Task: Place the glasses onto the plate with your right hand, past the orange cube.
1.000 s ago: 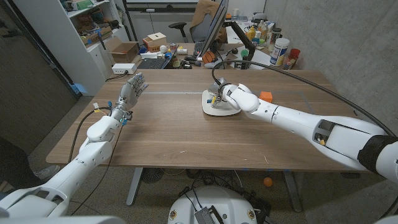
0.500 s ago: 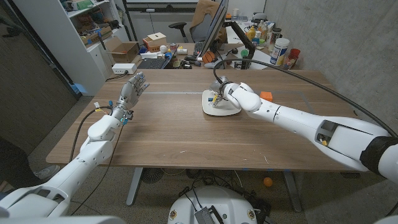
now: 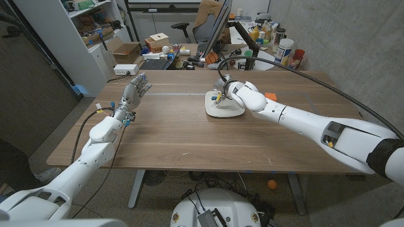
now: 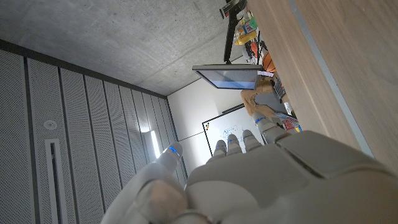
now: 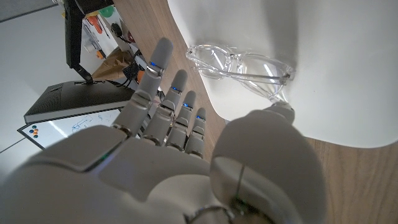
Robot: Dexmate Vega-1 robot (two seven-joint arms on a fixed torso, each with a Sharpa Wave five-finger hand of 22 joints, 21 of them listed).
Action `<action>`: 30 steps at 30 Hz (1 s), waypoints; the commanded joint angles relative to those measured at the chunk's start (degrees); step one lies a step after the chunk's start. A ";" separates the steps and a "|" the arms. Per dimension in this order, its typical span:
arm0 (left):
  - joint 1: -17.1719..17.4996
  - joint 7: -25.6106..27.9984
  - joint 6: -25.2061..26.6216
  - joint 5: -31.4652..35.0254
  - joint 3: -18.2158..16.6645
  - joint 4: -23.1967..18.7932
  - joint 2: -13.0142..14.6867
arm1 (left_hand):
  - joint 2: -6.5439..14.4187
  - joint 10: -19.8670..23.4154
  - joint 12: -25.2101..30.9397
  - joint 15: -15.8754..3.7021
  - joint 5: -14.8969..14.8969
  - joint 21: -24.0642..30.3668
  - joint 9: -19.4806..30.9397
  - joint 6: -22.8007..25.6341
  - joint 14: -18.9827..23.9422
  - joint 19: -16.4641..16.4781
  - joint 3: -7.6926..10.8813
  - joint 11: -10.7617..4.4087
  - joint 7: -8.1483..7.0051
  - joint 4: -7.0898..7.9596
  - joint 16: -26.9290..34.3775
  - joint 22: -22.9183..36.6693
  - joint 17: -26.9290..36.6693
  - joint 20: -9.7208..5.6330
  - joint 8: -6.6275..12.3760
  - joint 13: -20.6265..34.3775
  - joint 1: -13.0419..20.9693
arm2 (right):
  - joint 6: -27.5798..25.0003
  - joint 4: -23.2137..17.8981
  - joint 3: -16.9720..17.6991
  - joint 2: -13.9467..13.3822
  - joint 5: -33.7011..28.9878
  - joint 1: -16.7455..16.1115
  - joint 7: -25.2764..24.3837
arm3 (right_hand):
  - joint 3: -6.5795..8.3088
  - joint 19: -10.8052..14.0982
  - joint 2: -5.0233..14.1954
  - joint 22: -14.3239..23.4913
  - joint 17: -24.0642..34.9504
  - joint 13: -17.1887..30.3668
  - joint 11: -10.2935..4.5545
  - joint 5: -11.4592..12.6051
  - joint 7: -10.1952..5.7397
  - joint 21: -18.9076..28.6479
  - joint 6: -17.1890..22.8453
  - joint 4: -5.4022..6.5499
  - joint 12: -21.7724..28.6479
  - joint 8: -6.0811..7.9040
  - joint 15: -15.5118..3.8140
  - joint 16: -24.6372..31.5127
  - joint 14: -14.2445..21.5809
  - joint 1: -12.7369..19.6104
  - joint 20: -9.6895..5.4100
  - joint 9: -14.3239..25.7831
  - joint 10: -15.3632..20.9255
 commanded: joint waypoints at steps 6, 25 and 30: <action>0.83 0.64 0.16 0.14 -0.14 -1.27 0.38 | 6.33 -1.38 0.48 0.21 0.34 0.34 0.26 -0.06 -1.31 -0.06 -0.14 0.36 0.04 -0.05 0.00 0.13 0.20 0.54 0.20 0.18 0.32 | -1.08 -2.41 1.25 -1.11 -1.47 -0.96 -0.57 | 0.15 -10.47 2.00 0.20 -4.23 -2.65 -0.91 -1.85 -0.63 -8.45 -1.58 -0.33 -5.39 0.09 -3.15 -0.28 -9.57 -2.09 4.95 -0.13 -4.10; 2.10 1.28 0.35 0.20 -0.41 -3.60 1.09 | 6.33 -1.40 0.48 0.26 0.34 0.29 0.26 -0.06 -1.30 -0.18 -0.12 0.36 -0.06 -0.04 0.00 0.13 0.20 0.71 0.21 0.18 0.32 | -1.18 -7.10 4.92 -3.24 -1.79 -3.16 -2.51 | 1.48 -18.66 5.12 0.20 -10.15 -5.48 -1.23 -3.51 -1.49 -17.36 -4.27 -1.56 -10.40 -0.28 -0.54 -0.50 -22.92 -0.58 7.99 -0.15 -11.27; 2.08 0.98 0.27 0.10 -0.43 -3.66 1.13 | 6.32 -1.40 0.48 0.26 0.34 0.28 0.26 0.00 -1.29 -0.21 -0.12 0.32 -0.05 -0.04 0.00 0.13 0.20 0.74 0.23 0.18 0.32 | -1.48 -7.71 6.10 -3.29 -1.23 -3.68 -2.88 | 1.92 -19.36 5.99 0.20 -10.97 -5.87 -1.38 -3.52 -1.69 -18.41 -4.57 -1.69 -10.60 -0.30 -0.54 -0.42 -24.30 -0.13 8.12 -0.15 -12.25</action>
